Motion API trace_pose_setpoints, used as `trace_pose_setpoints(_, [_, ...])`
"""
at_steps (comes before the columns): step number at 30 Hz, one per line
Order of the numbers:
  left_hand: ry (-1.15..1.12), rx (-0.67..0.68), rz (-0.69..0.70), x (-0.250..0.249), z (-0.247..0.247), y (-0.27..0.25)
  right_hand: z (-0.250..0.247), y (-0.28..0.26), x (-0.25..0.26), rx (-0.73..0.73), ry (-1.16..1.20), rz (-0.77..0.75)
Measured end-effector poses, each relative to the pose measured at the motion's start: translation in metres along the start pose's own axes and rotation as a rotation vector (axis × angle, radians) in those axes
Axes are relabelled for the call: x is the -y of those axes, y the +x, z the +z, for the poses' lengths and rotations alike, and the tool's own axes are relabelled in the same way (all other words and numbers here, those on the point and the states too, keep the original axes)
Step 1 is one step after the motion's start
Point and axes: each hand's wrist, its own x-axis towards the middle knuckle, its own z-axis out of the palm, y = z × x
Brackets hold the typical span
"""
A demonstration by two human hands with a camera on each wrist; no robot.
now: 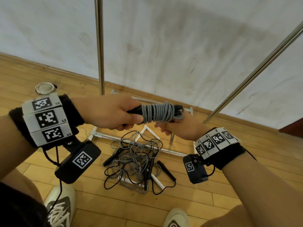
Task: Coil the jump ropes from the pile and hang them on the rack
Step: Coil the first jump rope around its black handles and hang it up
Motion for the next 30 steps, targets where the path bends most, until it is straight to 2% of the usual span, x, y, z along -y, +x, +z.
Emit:
trace_pose_setpoints(2, [0.013, 0.045, 0.007, 0.0, 0.003, 0.0, -0.006, 0.0, -0.006, 0.005, -0.086, 0.035])
trace_pose_setpoints(5, [0.116, 0.084, 0.008, 0.0, 0.01, 0.004, -0.015, 0.001, -0.015, -0.013, -0.433, -0.025])
trace_pose_setpoints(9, [0.28, 0.13, -0.049, 0.004, 0.021, 0.011, -0.014, 0.002, -0.009, -0.079, -0.303, -0.022])
trace_pose_setpoints(12, [0.474, 0.124, -0.097, 0.006, 0.03, 0.019, -0.015, 0.003, -0.004, -0.108, -0.298, -0.012])
trace_pose_setpoints(15, [0.515, 0.099, -0.147, 0.009, 0.034, 0.025, -0.016, 0.001, 0.005, -0.141, -0.266, 0.008])
trace_pose_setpoints(18, [0.492, 0.01, -0.175, 0.013, 0.031, 0.032, -0.016, 0.0, 0.017, -0.175, -0.172, 0.039])
trace_pose_setpoints(21, [0.458, -0.136, -0.196, 0.016, 0.026, 0.037, -0.018, -0.002, 0.028, -0.2, 0.053, 0.064])
trace_pose_setpoints(24, [0.374, -0.248, -0.178, 0.016, 0.02, 0.038, -0.017, -0.004, 0.033, -0.275, 0.11, 0.0])
trace_pose_setpoints(30, [0.056, -0.427, -0.109, 0.008, 0.007, 0.036, -0.009, -0.002, 0.036, -0.472, 0.266, -0.094])
